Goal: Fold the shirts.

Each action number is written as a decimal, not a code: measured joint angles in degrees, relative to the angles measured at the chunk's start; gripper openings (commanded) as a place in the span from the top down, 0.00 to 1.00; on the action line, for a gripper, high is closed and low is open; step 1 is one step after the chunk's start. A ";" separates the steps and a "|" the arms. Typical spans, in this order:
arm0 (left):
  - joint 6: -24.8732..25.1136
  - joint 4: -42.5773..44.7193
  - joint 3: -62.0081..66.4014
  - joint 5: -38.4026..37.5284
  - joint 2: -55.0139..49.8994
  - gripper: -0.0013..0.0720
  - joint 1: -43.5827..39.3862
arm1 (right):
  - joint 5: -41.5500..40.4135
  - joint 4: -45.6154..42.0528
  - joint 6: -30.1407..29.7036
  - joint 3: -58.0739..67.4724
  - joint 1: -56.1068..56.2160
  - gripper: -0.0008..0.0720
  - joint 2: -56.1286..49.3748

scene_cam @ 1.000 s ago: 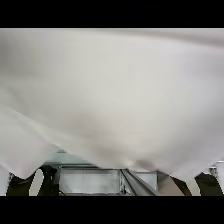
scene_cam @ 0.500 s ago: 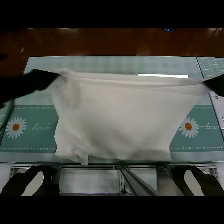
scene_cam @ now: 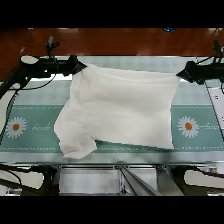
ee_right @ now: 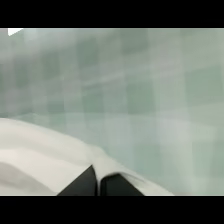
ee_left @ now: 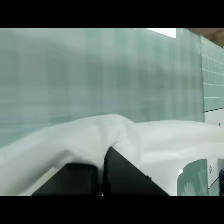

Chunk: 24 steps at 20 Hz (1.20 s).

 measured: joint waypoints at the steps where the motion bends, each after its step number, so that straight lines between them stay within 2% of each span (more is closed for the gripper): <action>1: -1.25 0.04 3.10 -0.26 -2.34 0.95 -0.11 | -0.72 1.49 0.20 2.25 0.44 0.96 -2.97; 2: -2.29 0.09 5.35 -1.03 -4.00 0.93 -0.11 | -1.33 2.73 0.61 3.98 0.85 0.96 -5.38; 3: -3.10 0.20 7.08 -1.68 -5.33 0.69 -0.11 | -1.90 3.93 1.14 5.35 1.20 0.80 -7.45; 4: -3.87 0.17 8.37 -2.43 -6.27 0.30 0.02 | -2.62 5.33 1.49 6.32 1.44 0.48 -8.87; 5: -4.42 0.17 9.25 -3.63 -6.86 0.29 0.35 | -3.41 6.80 1.73 7.15 1.51 0.43 -9.99; 8: -8.33 3.43 11.93 -10.47 -7.85 0.29 3.67 | -2.23 9.49 2.36 9.99 -0.09 0.43 -11.26; 11: -13.09 14.23 13.64 -22.95 -6.21 0.29 10.21 | 4.00 10.36 2.95 12.55 -5.09 0.44 -9.42; 13: -13.07 19.85 11.72 -30.29 -2.82 0.29 15.04 | 7.63 9.51 3.28 11.98 -8.63 0.44 -6.34; 15: -12.76 23.15 6.49 -34.14 1.84 0.29 19.87 | 9.66 8.50 3.23 8.26 -11.19 0.44 -1.86; 19: -10.23 26.25 -12.02 -34.34 12.44 0.29 29.29 | 10.08 6.05 -0.13 -9.25 -13.55 0.44 9.84; 24: -6.29 25.83 -34.10 -28.44 20.31 0.29 37.38 | 8.48 10.99 -5.64 -33.92 -14.23 0.44 25.11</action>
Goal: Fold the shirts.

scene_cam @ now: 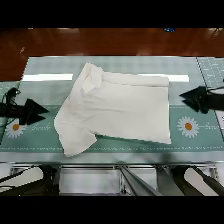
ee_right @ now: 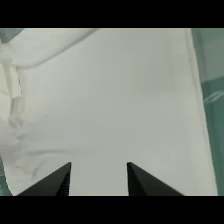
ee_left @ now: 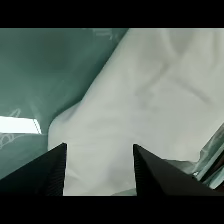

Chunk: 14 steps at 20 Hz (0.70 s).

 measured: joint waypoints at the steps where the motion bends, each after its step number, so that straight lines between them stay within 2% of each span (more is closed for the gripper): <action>1: 0.48 -0.09 -2.78 1.03 0.57 0.29 0.63 | -0.26 0.74 -0.61 -3.76 -0.04 0.44 2.69; 5: 0.98 -0.76 -9.14 6.64 1.62 0.29 1.64 | 0.17 1.66 -1.86 -12.28 -0.11 0.44 9.03; 9: 1.01 -1.99 -11.28 8.79 1.27 0.29 -0.48 | 0.72 2.01 -2.16 -14.82 -0.11 0.44 10.91; 10: 1.03 -2.78 -11.52 9.33 1.03 0.40 -1.64 | 0.70 2.10 -2.14 -15.08 -0.11 0.44 11.08; 12: 1.18 -2.73 -11.91 11.41 0.39 0.89 -4.57 | 0.35 2.12 -2.08 -15.41 -0.17 0.44 11.34; 13: 1.51 -2.78 -12.00 12.11 0.17 0.94 -5.95 | -0.15 1.95 -2.03 -15.47 -0.17 0.44 11.41; 14: 1.77 -2.86 -12.02 12.35 0.04 0.94 -7.02 | -0.57 1.22 -1.66 -15.50 -0.17 0.44 11.47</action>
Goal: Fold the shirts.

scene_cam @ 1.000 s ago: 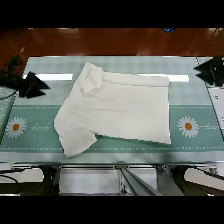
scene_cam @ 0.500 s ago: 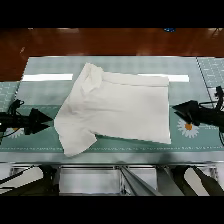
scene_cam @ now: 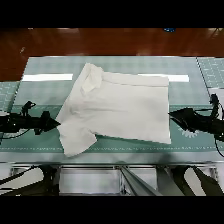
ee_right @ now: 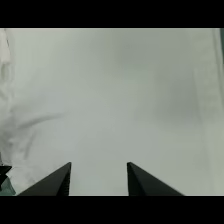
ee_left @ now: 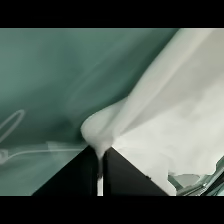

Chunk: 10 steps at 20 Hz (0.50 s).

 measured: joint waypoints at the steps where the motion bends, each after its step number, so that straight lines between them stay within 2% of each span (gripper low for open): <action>1: 0.31 -0.15 0.02 0.09 -0.09 0.94 -0.72 | -0.55 -1.77 0.81 0.00 0.00 0.44 0.04; 6: 1.18 -0.15 0.90 -0.26 -0.11 0.94 -2.25 | 3.48 -19.47 10.64 -0.04 0.00 0.44 0.02; 10: 1.27 -0.35 1.16 -0.70 -0.09 0.94 -2.51 | 8.00 -29.64 14.97 -0.87 0.00 0.43 -1.77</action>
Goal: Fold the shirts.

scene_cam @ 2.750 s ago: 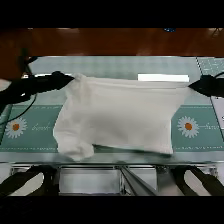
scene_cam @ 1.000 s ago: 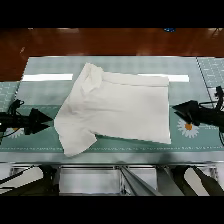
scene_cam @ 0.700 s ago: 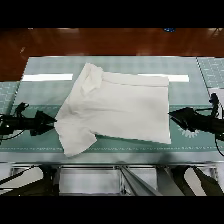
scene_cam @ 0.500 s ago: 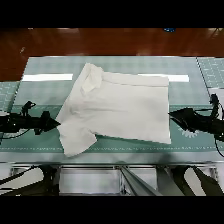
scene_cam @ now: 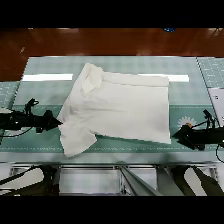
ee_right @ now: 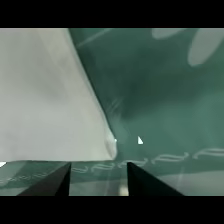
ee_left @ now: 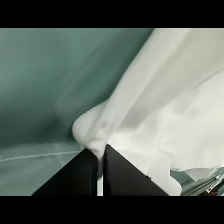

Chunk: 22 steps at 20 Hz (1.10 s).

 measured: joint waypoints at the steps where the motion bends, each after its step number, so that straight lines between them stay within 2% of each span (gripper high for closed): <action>1: 0.02 -0.04 0.02 -0.22 0.00 0.94 -0.09 | 0.57 -0.94 0.48 -0.11 0.00 0.43 -0.92; 4: 0.13 -0.13 0.07 -0.35 0.00 0.94 -0.24 | 0.68 -0.90 0.46 -0.35 0.00 0.43 -4.92; 9: 0.24 -0.15 0.07 -0.28 0.00 0.94 -0.28 | -2.82 5.57 -3.19 -0.44 -0.04 0.44 -12.81; 10: 0.33 -0.15 0.07 -0.04 0.00 0.94 -0.28 | -3.45 7.52 -3.93 -0.46 -0.07 0.51 -14.36; 11: 0.35 -0.15 0.07 0.24 0.00 0.94 -0.28 | -4.48 9.46 -4.87 -0.46 -0.04 0.65 -15.72; 12: 0.35 -0.17 0.07 0.44 0.00 0.94 -0.28 | -6.29 11.69 -6.19 -0.46 0.00 0.92 -16.92; 13: 0.35 -0.20 0.07 0.59 0.00 0.94 -0.28 | -7.58 13.88 -7.85 -0.46 0.04 0.96 -17.88; 16: 0.70 -1.79 0.07 1.01 0.22 0.94 -0.28 | -7.06 23.39 -14.45 0.57 2.08 0.96 -19.45; 18: 2.43 -5.84 0.57 0.85 1.36 0.94 -0.28 | -5.66 27.06 -16.94 3.80 4.50 0.96 -19.54; 22: 5.81 -17.00 8.39 -1.57 8.11 0.94 -0.31 | -3.17 30.27 -16.09 19.78 8.46 0.96 -15.80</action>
